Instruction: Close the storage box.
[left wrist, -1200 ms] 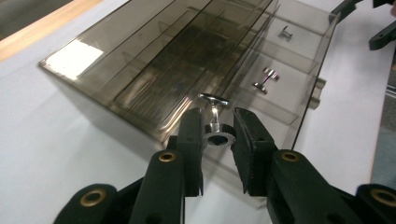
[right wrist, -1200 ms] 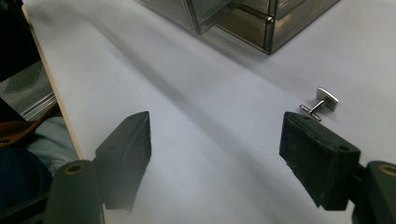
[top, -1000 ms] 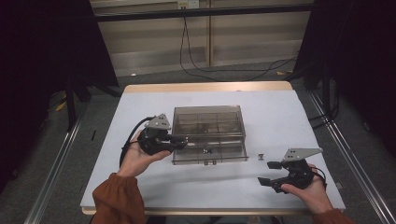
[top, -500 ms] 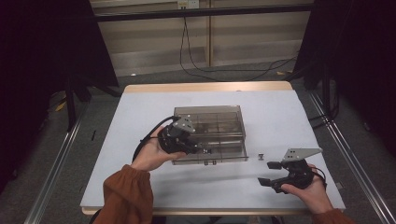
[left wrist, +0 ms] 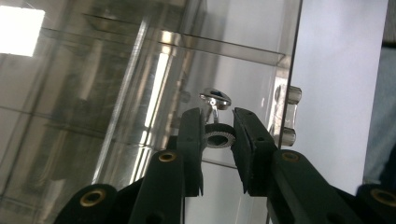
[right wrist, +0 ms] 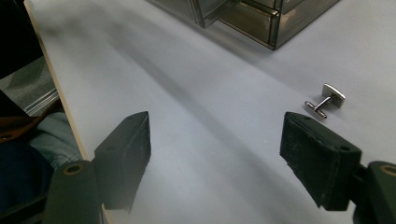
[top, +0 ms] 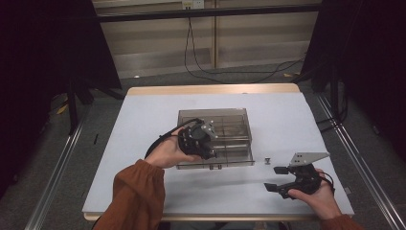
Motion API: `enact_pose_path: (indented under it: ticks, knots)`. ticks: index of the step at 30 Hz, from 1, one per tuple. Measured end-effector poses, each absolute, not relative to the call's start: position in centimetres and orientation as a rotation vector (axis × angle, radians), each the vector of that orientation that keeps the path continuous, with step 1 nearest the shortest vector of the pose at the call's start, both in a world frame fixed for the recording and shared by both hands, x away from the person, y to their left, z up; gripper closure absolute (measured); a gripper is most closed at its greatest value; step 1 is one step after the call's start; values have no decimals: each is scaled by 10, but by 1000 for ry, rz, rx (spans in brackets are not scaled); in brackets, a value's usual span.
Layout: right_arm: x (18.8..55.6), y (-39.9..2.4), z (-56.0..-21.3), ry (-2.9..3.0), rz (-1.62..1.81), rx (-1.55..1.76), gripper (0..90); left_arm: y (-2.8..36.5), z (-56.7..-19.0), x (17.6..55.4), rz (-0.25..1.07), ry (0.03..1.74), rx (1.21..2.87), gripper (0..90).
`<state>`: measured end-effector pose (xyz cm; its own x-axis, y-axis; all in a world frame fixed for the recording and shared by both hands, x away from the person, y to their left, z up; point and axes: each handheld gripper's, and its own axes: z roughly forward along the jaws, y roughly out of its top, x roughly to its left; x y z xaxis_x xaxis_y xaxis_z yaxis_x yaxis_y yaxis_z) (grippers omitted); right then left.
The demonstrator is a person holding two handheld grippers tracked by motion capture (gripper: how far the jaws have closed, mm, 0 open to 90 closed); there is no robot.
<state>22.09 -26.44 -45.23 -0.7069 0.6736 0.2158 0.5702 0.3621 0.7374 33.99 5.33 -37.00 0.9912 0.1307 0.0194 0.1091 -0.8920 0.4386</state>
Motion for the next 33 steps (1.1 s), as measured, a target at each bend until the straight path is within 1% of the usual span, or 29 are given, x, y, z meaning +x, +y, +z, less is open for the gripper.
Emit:
enact_pose_path:
  ticks: [6, 15, 19, 23, 28, 33]
  knots:
    - [221, -264, -452, 2494, 1275, 1140, 244, 50, -374, 344, 53, 171, 2698, 737]
    - [221, -264, -452, 2496, 1268, 1139, 243, 48, -374, 344, 77, 170, 2705, 733]
    - [221, -264, -452, 2497, 1270, 1139, 244, 48, -375, 344, 67, 184, 2694, 733]
    - [221, -264, -452, 2497, 1269, 1136, 244, 50, -374, 345, 62, 185, 2675, 722]
    - [220, -264, -452, 2493, 1274, 1140, 244, 56, -372, 345, 41, 213, 2619, 672]
    - [220, -264, -452, 2494, 1271, 1140, 244, 66, -368, 345, 23, 246, 2571, 667]
